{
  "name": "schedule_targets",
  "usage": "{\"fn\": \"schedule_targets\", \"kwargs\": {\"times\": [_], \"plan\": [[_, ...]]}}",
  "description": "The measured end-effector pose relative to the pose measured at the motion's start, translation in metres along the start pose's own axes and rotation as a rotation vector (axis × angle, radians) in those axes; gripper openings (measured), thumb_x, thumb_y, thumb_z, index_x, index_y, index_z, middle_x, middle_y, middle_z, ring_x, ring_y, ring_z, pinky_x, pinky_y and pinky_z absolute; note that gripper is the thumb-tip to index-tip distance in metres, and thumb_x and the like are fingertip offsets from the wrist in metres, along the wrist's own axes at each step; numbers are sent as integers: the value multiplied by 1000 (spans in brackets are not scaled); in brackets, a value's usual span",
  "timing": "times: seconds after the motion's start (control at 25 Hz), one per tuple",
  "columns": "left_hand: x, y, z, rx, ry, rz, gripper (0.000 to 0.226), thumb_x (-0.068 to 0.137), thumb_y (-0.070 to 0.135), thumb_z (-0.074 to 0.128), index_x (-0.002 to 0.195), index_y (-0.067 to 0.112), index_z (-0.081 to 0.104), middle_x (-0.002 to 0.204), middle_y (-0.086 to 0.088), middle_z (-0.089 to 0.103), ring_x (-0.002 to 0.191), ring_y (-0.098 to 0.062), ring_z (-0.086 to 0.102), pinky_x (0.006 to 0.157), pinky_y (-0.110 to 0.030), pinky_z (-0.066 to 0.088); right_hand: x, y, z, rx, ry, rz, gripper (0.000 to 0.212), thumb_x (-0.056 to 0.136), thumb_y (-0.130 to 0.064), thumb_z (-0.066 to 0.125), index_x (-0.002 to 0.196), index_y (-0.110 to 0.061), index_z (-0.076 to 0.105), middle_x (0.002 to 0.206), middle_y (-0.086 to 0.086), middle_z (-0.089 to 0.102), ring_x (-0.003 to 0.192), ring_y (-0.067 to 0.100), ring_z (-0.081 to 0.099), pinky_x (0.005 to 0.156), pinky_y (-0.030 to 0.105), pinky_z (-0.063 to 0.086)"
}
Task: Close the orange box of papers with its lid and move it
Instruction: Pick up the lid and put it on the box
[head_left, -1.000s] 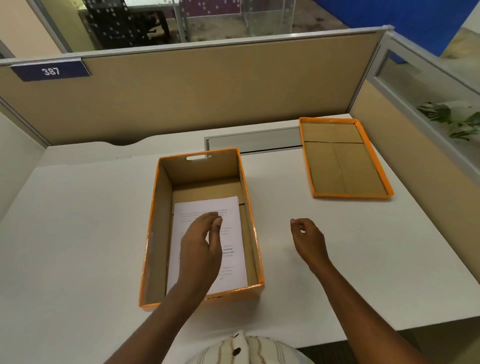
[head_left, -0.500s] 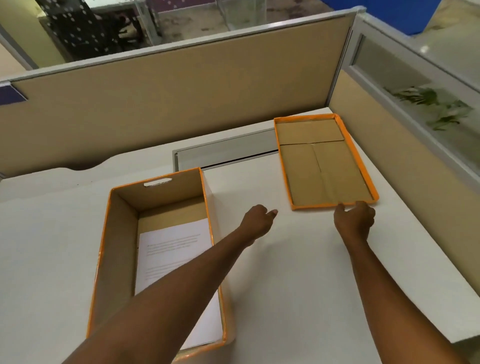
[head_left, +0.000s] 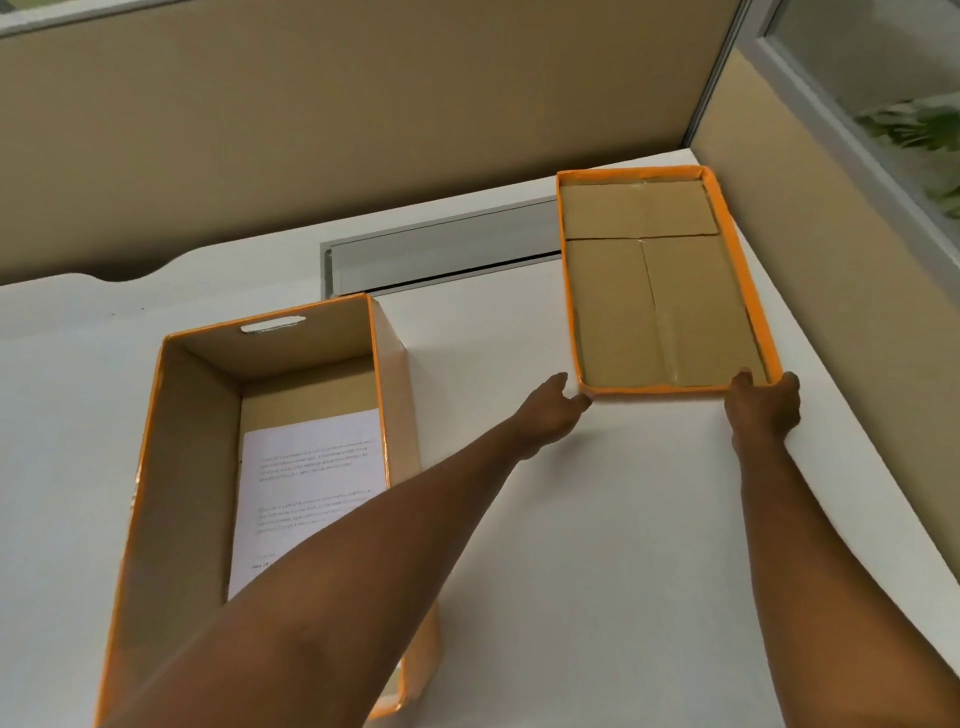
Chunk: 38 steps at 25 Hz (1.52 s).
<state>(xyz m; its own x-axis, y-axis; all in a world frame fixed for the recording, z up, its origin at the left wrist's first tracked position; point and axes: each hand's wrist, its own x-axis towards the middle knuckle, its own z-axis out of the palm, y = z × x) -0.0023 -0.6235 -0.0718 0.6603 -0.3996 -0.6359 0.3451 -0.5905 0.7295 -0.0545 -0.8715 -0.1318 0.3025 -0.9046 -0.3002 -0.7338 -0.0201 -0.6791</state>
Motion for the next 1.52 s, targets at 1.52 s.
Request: {"fn": "schedule_targets", "kwargs": {"times": [1.52], "plan": [[-198,24,-142,-627,503,185,56,80,12,67,130,19,46,104,0,62,91,-24,63,62,-32,53,-334,-80,-25,476,-441,-1038,64,86,-51,57,134,-11,46,135,9,58,121,17,56,100,23,47]]}}
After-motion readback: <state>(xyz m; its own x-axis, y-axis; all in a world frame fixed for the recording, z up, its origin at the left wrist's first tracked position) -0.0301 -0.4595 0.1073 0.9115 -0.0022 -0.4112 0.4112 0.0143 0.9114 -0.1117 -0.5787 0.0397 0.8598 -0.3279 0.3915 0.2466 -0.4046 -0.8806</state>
